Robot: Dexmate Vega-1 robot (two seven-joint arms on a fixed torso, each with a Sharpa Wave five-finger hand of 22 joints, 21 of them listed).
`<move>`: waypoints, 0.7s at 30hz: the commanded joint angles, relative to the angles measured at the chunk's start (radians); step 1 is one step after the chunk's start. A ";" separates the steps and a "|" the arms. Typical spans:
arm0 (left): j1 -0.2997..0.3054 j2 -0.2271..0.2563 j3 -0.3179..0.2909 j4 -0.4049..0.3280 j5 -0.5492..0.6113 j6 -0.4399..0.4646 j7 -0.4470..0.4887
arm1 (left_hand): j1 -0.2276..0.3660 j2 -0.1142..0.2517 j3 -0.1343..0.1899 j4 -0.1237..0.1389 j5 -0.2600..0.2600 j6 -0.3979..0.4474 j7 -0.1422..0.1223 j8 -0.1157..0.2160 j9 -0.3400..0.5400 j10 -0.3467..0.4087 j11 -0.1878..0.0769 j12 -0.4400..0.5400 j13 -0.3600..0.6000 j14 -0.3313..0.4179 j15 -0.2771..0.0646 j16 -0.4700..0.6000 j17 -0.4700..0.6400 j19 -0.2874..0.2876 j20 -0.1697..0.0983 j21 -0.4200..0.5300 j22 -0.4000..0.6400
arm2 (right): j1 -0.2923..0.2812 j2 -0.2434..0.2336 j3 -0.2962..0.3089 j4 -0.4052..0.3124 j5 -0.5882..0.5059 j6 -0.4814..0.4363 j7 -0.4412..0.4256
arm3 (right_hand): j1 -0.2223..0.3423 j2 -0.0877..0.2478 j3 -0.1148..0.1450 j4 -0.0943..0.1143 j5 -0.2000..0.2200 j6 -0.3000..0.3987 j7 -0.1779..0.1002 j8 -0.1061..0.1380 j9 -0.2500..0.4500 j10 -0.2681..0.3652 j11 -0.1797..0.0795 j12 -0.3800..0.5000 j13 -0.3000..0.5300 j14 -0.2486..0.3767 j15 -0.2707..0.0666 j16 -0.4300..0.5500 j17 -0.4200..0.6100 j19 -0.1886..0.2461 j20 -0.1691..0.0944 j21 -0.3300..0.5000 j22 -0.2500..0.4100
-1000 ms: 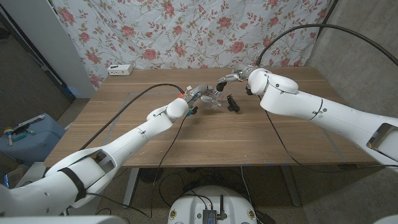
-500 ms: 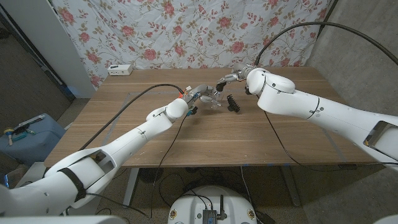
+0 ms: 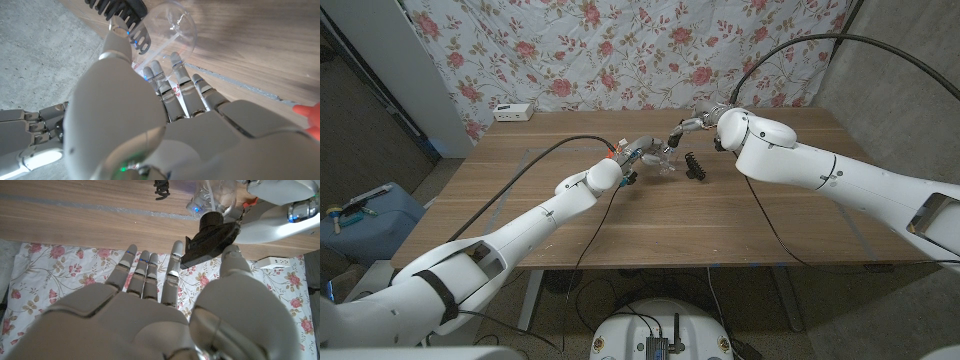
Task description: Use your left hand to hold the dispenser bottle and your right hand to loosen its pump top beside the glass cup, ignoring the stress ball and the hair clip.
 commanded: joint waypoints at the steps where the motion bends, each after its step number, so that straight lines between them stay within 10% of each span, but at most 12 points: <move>1: 0.001 -0.002 -0.002 0.001 -0.003 0.007 0.002 | -0.089 0.130 0.070 0.065 -0.004 0.088 0.009 0.005 0.003 0.034 -0.019 0.002 0.005 0.049 -0.128 0.009 0.004 -0.004 -0.129 0.000 0.002 | -0.020 -0.017 0.045 0.005 0.033 0.063 0.017 | 0.030 0.017 0.016 -0.012 0.006 -0.001 -0.016 0.010 0.002 -0.008 -0.006 -0.004 0.001 -0.002 -0.006 -0.001 0.003 0.006 -0.004 -0.001 0.005; 21: 0.002 -0.008 -0.002 0.013 -0.011 0.001 0.005 | -0.093 0.132 0.074 0.064 -0.004 0.088 0.009 0.004 0.003 0.035 -0.022 -0.001 0.009 0.051 -0.126 0.010 0.005 -0.004 -0.128 0.000 0.002 | -0.061 -0.022 0.118 0.037 0.068 0.169 0.060 | 0.156 0.063 0.090 -0.048 0.003 -0.046 -0.059 -0.012 -0.014 -0.036 -0.012 -0.020 0.003 -0.021 -0.012 -0.013 0.004 -0.012 -0.008 -0.005 0.004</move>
